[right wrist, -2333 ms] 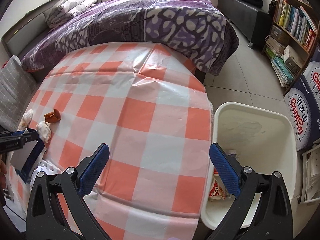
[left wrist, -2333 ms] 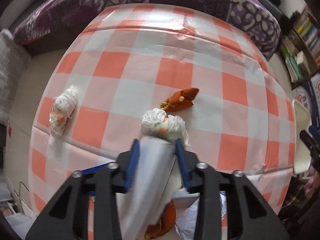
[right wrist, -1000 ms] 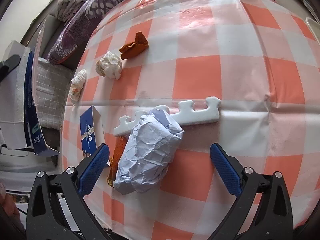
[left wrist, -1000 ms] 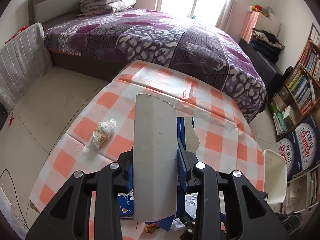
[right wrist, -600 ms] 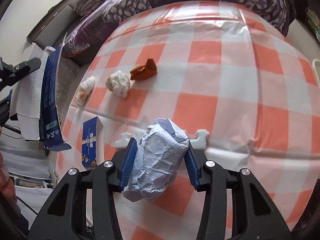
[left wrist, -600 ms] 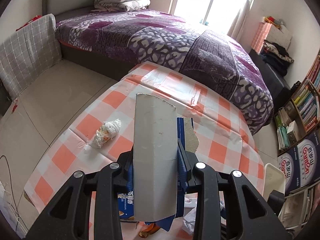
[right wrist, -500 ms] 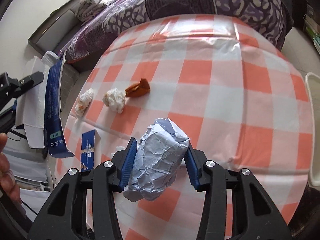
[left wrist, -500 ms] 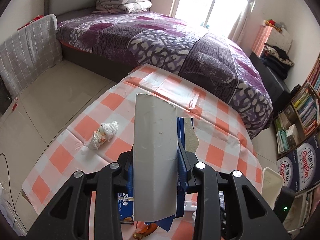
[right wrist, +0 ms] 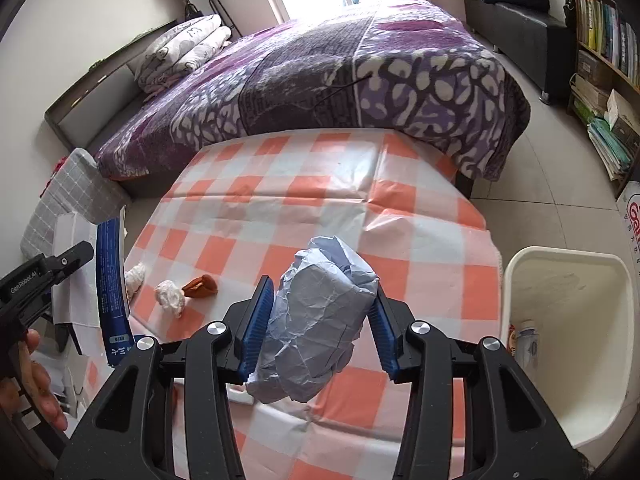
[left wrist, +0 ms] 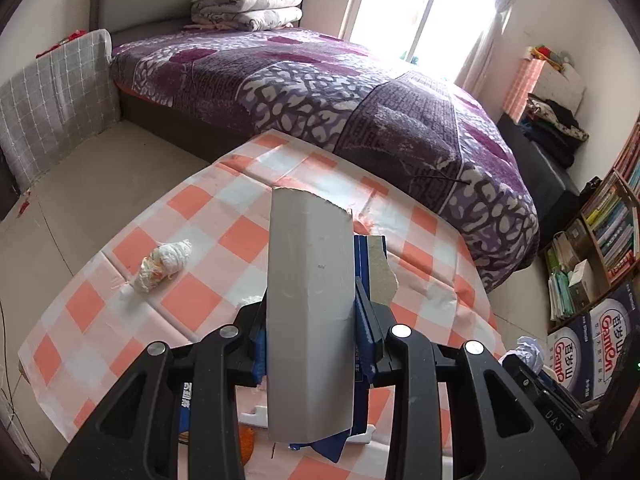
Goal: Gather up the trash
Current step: 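Carry the white box and crumpled paper to the bin and release them, then move both open tools back over the table toward the remaining trash, then grasp the blue biscuit box with the left tool while the right tool grasps the white foam strip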
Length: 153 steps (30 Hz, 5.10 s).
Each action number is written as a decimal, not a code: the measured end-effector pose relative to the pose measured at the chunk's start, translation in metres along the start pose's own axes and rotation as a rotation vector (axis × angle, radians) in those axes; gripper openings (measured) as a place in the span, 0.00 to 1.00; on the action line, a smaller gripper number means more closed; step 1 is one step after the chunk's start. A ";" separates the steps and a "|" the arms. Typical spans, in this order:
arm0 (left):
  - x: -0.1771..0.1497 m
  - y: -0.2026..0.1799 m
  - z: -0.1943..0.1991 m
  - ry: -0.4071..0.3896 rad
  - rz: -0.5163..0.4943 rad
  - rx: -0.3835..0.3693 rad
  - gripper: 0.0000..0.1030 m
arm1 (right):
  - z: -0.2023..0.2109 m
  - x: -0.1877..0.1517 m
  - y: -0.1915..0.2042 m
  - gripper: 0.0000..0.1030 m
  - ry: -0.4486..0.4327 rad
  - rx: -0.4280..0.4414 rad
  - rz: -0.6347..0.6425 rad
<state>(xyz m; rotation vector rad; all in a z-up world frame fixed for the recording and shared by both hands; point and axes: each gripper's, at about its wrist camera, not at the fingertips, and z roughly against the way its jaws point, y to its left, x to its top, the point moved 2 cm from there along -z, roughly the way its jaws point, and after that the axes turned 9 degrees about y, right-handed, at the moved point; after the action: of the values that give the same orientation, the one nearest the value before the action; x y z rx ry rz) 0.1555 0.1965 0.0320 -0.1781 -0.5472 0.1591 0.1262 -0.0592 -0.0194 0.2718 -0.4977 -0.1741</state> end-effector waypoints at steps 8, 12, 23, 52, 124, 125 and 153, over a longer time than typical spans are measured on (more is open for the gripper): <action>-0.010 -0.042 -0.013 0.000 -0.040 -0.026 0.33 | 0.018 0.005 -0.053 0.43 -0.043 -0.037 -0.071; -0.017 -0.070 -0.017 0.001 -0.078 -0.058 0.33 | 0.026 0.007 -0.082 0.43 -0.058 -0.046 -0.131; -0.051 -0.155 -0.031 0.059 -0.214 -0.168 0.33 | 0.051 0.006 -0.159 0.43 -0.075 -0.098 -0.308; -0.146 -0.326 -0.061 0.269 -0.451 -0.427 0.39 | 0.122 -0.021 -0.295 0.79 -0.167 -0.272 -0.536; -0.079 0.111 -0.095 0.386 0.077 0.455 0.81 | -0.034 -0.067 0.062 0.93 -0.030 -0.223 0.550; -0.079 0.117 -0.096 0.405 0.094 0.435 0.81 | -0.038 -0.070 0.069 0.93 -0.016 -0.203 0.581; -0.087 0.117 -0.091 0.449 0.151 0.243 0.53 | -0.085 -0.112 0.123 0.24 0.195 -0.037 0.793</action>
<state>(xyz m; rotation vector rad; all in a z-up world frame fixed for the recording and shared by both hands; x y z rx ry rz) 0.1187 0.2813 -0.1122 -0.0148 -0.0648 0.3214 0.0833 0.1017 -0.1039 0.0390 -0.3767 0.6095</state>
